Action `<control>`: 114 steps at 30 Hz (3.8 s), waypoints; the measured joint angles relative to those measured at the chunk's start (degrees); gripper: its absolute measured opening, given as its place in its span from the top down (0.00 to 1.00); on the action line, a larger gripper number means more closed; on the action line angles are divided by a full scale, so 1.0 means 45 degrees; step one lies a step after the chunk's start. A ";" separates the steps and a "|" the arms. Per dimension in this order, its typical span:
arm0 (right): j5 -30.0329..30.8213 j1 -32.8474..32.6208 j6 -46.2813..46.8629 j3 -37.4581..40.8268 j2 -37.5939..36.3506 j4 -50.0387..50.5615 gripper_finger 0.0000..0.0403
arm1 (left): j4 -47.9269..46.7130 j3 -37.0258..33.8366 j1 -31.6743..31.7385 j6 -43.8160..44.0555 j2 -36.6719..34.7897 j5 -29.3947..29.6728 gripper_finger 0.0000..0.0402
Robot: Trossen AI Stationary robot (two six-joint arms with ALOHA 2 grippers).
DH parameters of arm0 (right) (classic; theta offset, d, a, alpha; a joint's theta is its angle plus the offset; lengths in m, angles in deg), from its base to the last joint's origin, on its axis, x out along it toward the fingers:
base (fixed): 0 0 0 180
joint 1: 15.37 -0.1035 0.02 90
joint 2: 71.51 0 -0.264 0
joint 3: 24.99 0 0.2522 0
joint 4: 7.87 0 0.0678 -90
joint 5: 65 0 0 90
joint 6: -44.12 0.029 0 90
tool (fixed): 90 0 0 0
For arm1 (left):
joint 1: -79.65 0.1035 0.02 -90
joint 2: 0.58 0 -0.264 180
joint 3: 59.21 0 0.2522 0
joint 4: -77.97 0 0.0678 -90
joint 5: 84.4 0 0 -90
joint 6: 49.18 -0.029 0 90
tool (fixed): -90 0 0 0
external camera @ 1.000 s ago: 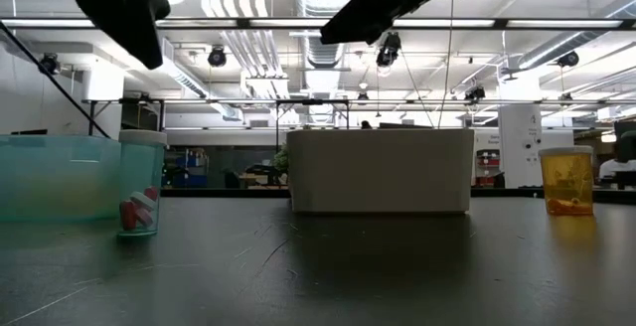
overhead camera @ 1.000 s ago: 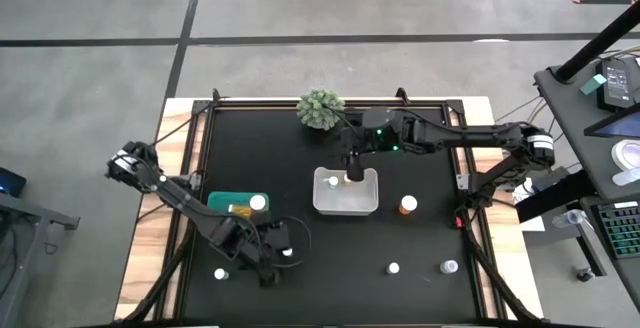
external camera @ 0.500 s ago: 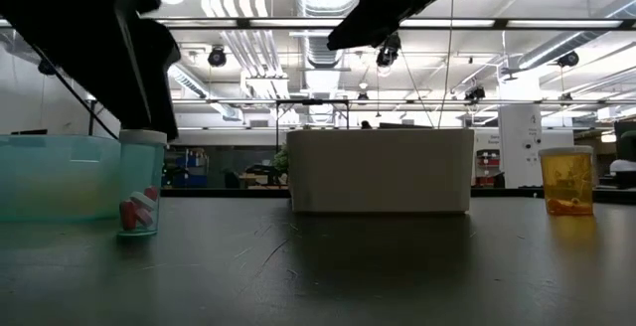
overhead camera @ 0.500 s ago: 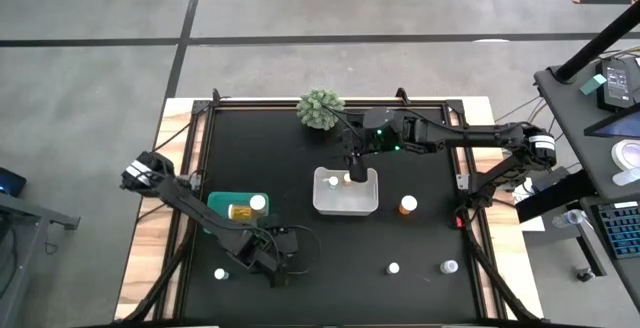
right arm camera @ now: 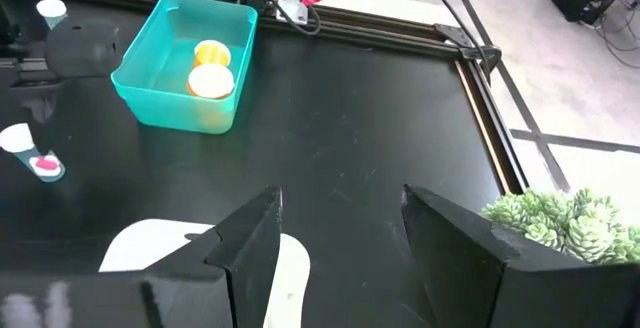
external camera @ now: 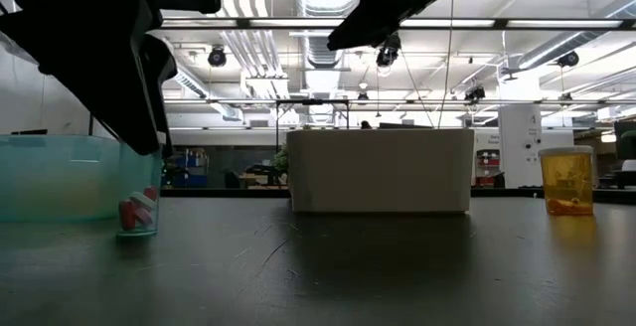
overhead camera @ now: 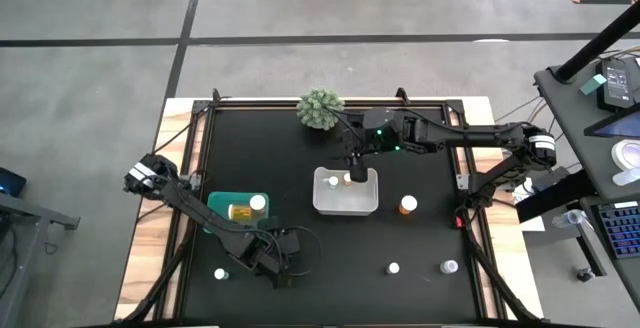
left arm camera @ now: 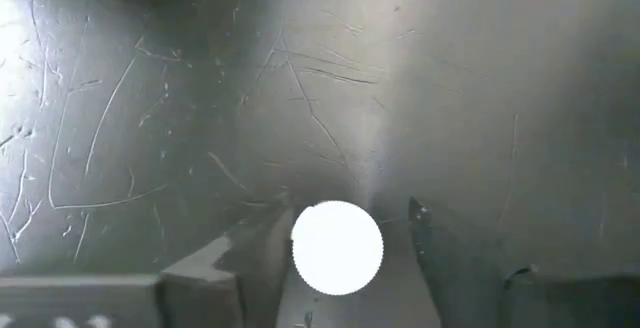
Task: Pick and place medicine bottles into bin by pill shape (circle, oval)
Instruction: Put the blue tablet bottle into the white bin
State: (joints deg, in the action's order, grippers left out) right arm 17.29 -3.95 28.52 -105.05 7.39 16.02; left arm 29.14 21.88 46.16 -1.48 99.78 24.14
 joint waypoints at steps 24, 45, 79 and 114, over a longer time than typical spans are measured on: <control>0.0044 -0.0005 0.0511 0.0291 -0.0486 0.2298 0.50 | -0.1016 0.0802 0.1009 -0.2070 -0.1291 -0.0097 0.75; 0.0060 0.0401 0.1026 0.2441 -0.4213 0.3872 0.50 | -0.0983 0.4438 0.6961 -1.2989 -0.1265 -0.2919 0.76; 0.0004 0.1365 0.0316 0.3337 -0.4258 0.3852 0.50 | 0.0351 0.5296 0.8007 -1.2013 0.2527 -0.4771 0.76; 0.0019 0.1360 0.1933 0.4046 -0.4250 0.0228 0.50 | -0.7831 -0.5708 0.4726 0.3654 -1.1462 -0.3007 0.76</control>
State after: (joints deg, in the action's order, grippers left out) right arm 17.38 2.17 37.22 -86.84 -11.74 17.05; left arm -6.09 -3.81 67.42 14.96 48.20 10.61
